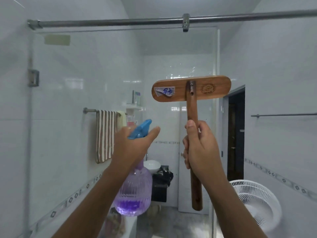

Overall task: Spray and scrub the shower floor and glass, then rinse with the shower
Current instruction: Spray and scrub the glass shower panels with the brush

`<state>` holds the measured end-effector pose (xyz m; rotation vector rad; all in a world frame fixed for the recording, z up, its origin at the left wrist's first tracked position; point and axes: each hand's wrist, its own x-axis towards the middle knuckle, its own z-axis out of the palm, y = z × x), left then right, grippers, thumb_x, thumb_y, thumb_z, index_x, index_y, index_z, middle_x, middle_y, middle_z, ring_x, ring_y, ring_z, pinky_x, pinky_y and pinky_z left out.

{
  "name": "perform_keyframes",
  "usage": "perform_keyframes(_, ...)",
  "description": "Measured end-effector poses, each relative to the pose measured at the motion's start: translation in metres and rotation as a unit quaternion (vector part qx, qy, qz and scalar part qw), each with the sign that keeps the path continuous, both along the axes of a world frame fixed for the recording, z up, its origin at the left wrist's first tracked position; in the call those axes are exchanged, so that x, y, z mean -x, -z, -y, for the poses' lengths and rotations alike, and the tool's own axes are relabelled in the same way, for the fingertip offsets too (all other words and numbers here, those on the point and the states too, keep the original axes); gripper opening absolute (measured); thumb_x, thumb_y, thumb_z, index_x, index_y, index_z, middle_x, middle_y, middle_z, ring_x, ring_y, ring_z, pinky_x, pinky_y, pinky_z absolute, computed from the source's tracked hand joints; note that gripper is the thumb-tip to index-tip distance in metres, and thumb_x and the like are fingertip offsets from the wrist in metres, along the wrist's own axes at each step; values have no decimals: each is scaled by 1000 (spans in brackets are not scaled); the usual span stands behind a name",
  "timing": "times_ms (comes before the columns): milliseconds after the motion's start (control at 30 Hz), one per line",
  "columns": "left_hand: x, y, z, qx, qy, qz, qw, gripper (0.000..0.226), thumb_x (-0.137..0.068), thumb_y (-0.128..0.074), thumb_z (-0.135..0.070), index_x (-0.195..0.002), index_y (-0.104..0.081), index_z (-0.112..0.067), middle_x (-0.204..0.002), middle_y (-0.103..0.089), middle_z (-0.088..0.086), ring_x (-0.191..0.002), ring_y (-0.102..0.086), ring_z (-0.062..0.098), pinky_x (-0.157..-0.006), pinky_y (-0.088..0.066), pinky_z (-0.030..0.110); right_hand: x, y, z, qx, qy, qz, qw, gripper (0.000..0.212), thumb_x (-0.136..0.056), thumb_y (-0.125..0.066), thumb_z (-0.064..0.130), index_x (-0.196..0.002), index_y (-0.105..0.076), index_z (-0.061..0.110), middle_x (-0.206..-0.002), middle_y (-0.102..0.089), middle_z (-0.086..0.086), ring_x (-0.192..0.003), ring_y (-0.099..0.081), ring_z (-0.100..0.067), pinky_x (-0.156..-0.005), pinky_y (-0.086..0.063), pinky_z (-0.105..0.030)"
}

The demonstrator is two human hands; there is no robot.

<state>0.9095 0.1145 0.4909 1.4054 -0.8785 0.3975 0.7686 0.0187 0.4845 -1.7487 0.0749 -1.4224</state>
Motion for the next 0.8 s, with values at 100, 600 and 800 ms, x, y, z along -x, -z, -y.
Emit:
perform_keyframes(100,2,3,7,-4,13,-7,1000,42,-80,-77,-47,-80,-68,-6,-71,-69,15,-60,-67,28,-50,-50,17,3,1,0,0,6,-4,1000,28,-102,-42,45,-98,-53,20,-65,-49,-4,-52,-44,-21,-44,-42,-28)
perform_keyframes(600,1,5,6,4,37,-21,999,43,-75,-73,-53,-77,-64,-11,-78,-67,23,-68,-67,37,-66,-59,30,-10,4,6,-3,40,-35,999,26,-100,-42,50,-101,-54,27,-63,-52,4,-48,-49,-5,-49,-46,-19)
perform_keyframes(800,-2,6,2,-2,25,11,1000,49,-79,-77,-47,-81,-67,1,-75,-67,23,-67,-66,39,-60,-57,31,-11,2,3,-10,36,-25,999,23,-101,-42,47,-99,-54,27,-61,-51,5,-47,-49,-5,-47,-48,-19)
